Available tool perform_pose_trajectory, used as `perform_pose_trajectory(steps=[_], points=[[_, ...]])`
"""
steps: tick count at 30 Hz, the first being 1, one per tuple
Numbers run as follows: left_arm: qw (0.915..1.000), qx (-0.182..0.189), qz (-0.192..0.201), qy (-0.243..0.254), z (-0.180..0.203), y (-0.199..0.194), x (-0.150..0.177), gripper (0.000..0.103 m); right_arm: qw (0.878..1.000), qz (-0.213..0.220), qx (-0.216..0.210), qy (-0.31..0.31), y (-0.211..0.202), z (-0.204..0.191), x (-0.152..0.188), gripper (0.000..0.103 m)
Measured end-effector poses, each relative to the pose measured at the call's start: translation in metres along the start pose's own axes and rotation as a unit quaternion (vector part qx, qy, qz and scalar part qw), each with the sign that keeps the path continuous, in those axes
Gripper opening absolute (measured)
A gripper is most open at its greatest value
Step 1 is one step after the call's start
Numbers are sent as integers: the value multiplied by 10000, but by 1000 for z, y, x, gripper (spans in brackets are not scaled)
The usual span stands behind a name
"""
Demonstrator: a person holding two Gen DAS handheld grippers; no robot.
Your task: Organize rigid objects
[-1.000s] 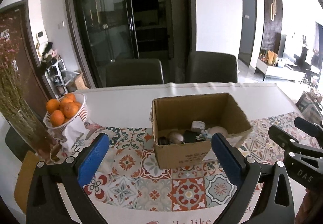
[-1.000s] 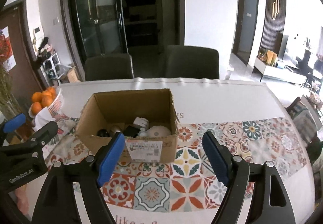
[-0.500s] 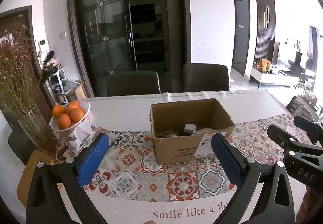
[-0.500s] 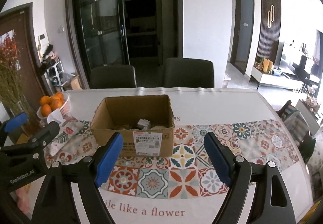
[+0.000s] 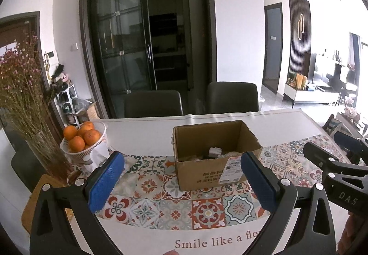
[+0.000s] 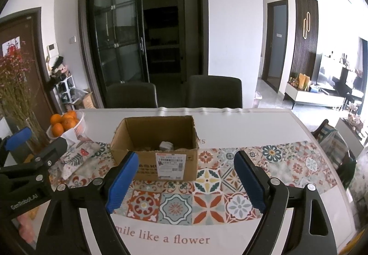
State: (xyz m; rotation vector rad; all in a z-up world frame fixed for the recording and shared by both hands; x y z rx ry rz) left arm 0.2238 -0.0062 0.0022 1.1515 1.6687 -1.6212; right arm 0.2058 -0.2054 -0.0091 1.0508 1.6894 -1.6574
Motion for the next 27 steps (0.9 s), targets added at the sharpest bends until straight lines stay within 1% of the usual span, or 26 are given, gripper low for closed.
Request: perform_pose_trajectory(steps=[9,27], points=[[10000,-5,65,-14,0,-6,-3,103,9999,92,16,-58,-8,-3,-3,85],[10000,18,79,-9,1,-8,-7,103,10000,94,-4,-31,-10,-5,-5,85]])
Point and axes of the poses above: each gripper's, at about its wrist camera, not at the fingertips, and y roughly the way its jaws point, z to its right, x to its underside, the point moved 10 cm from there along y, roughly the way its jaws point, and after that the axes turned 5 degrees about y, right-handed, at the moved point
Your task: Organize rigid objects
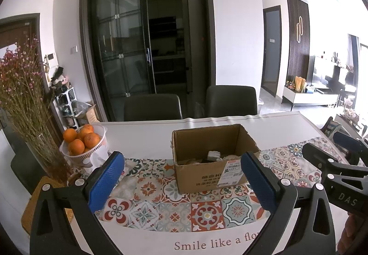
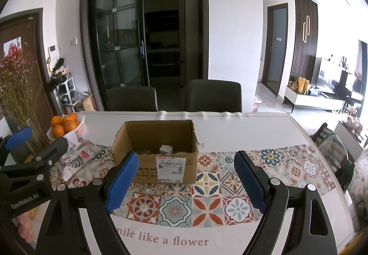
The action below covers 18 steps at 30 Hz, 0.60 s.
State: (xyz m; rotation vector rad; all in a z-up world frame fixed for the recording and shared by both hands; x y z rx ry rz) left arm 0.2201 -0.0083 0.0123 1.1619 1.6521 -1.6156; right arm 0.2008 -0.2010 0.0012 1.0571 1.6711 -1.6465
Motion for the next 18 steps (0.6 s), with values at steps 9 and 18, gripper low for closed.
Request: perform_pose_trajectory(steps=[9,18], points=[[10000,37,15,14,5,3,-7,103,10000,9,7,-1,1,1,0,85],[10000,65,13,7,5,4,-7,103,10000,6,4,4,0,0,0,85]])
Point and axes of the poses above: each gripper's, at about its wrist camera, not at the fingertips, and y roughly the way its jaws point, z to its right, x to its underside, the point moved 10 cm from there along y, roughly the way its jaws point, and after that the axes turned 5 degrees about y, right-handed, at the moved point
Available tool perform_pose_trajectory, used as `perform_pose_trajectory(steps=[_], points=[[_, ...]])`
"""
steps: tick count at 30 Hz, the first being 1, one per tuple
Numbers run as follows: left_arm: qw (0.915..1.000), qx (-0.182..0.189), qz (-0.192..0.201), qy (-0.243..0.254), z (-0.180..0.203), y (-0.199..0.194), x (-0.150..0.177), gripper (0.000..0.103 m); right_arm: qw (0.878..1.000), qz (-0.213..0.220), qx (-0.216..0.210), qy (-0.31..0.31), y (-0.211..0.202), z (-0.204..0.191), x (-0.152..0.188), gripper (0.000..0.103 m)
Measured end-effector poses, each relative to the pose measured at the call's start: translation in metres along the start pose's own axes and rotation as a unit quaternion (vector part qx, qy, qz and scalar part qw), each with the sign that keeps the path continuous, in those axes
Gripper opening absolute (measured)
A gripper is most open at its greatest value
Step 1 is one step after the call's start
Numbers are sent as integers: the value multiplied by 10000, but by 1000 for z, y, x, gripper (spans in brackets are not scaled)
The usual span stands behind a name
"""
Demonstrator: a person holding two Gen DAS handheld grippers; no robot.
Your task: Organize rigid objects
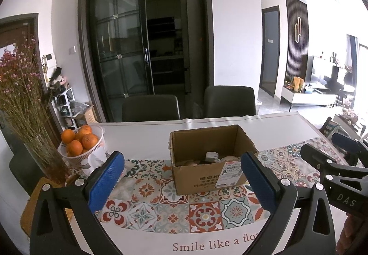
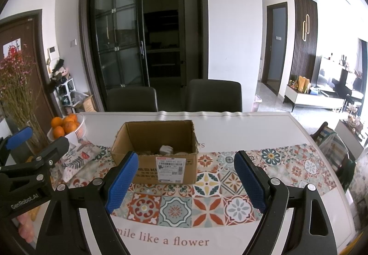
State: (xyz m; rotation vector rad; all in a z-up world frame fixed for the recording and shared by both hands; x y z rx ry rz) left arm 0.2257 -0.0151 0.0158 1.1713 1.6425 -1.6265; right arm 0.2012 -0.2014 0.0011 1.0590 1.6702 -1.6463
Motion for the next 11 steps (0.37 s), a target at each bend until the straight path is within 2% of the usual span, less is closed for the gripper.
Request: perform_pose_trajectory(steps=[11], points=[[10000,70,-39,-25,0,4,3,103,10000,-14,-7,10,-1,-1,0,85]])
Point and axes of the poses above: each gripper's, at about its wrist camera, not at the fingertips, and y roughly the way its jaws point, z to its right, x to its underside, the point moved 10 cm from there along y, roughly the way its jaws point, and after that the axes turned 5 degrees about y, right-handed, at the moved point
